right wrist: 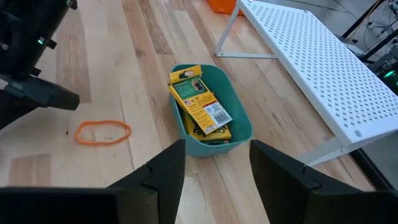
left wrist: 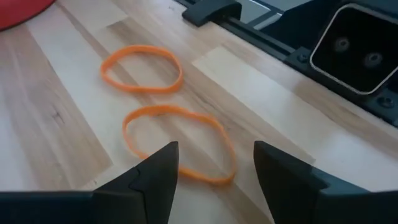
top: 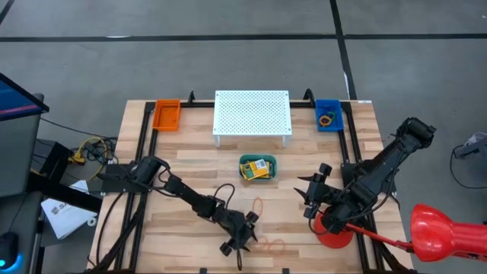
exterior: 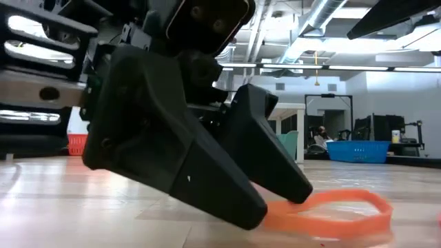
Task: Pick & Place Office Desk Supplies
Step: Put the orange rubber band into the orange bin
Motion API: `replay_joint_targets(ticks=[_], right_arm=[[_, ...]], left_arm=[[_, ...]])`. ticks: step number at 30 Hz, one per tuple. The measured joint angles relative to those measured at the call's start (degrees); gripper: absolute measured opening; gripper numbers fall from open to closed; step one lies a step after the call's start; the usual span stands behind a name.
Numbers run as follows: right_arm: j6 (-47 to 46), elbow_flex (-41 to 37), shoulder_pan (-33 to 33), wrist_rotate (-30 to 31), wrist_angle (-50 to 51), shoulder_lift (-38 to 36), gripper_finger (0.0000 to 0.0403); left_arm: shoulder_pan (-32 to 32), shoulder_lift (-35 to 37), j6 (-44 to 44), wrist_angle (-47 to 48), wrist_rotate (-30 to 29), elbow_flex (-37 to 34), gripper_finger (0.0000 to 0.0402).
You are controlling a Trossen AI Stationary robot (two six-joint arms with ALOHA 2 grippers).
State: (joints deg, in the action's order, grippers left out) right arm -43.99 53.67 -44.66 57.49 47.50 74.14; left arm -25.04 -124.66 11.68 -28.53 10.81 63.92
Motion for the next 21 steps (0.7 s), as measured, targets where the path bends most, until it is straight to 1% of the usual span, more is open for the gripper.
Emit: replay_joint_targets(ticks=[7, 13, 17, 21], right_arm=[[0.0, 0.0, 0.0, 0.0, -0.1, 0.0, 0.0175], [0.0, 0.0, 0.0, 0.0, -0.1, 0.0, 0.0175], [-0.2, 0.0, 0.0, -0.1, -0.2, 0.0, 0.0175], [-0.2, 0.0, 0.0, -0.3, -0.2, 0.0, 0.0175]], left_arm=[[1.2, -0.6, -1.1, 0.1, 0.2, 0.0, 0.0191], [2.0, -2.5, -1.6, -2.3, 0.8, 0.2, 0.0170], [2.3, -3.3, -3.5, -3.5, 0.6, 0.2, 0.0139], [2.7, -3.0, -5.1, -3.0, 0.1, 0.2, 0.0087]])
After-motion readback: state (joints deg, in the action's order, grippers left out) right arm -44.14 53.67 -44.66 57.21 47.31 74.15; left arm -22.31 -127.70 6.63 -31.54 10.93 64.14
